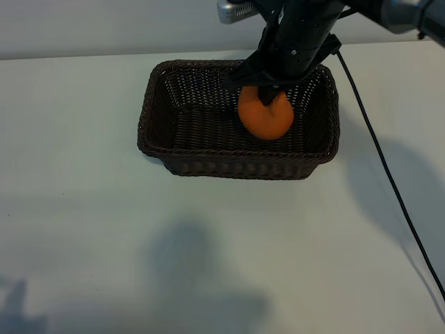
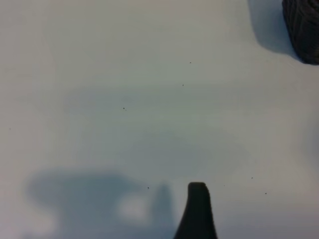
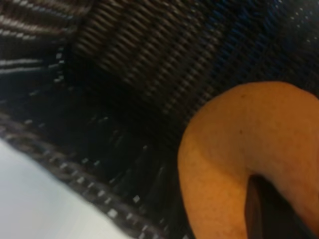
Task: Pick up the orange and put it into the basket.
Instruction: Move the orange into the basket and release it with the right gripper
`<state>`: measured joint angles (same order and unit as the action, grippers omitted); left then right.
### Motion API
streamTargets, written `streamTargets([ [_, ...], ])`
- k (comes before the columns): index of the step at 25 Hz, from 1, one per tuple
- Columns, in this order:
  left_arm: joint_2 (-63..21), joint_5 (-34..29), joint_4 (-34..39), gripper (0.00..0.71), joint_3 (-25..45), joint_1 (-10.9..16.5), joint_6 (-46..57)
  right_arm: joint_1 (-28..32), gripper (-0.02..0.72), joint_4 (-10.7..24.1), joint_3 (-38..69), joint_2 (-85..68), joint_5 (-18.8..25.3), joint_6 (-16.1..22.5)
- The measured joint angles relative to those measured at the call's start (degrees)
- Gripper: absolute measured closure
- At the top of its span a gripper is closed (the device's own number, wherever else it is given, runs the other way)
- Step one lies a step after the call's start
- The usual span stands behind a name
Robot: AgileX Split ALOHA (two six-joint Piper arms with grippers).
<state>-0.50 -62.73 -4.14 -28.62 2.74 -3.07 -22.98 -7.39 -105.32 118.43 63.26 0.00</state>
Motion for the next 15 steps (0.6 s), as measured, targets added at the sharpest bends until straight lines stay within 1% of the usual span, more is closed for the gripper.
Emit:
streamTargets([
  [5,0.0,0.0,0.0,0.118,0.0,0.0,0.0,0.0,0.653,0.6,-1.0,4.2,-1.5,-0.3],
  [15,0.0,0.0,0.0,0.118,0.0,0.0,0.0,0.0,0.646,1.2,-1.4,8.8,-2.6,-0.5],
])
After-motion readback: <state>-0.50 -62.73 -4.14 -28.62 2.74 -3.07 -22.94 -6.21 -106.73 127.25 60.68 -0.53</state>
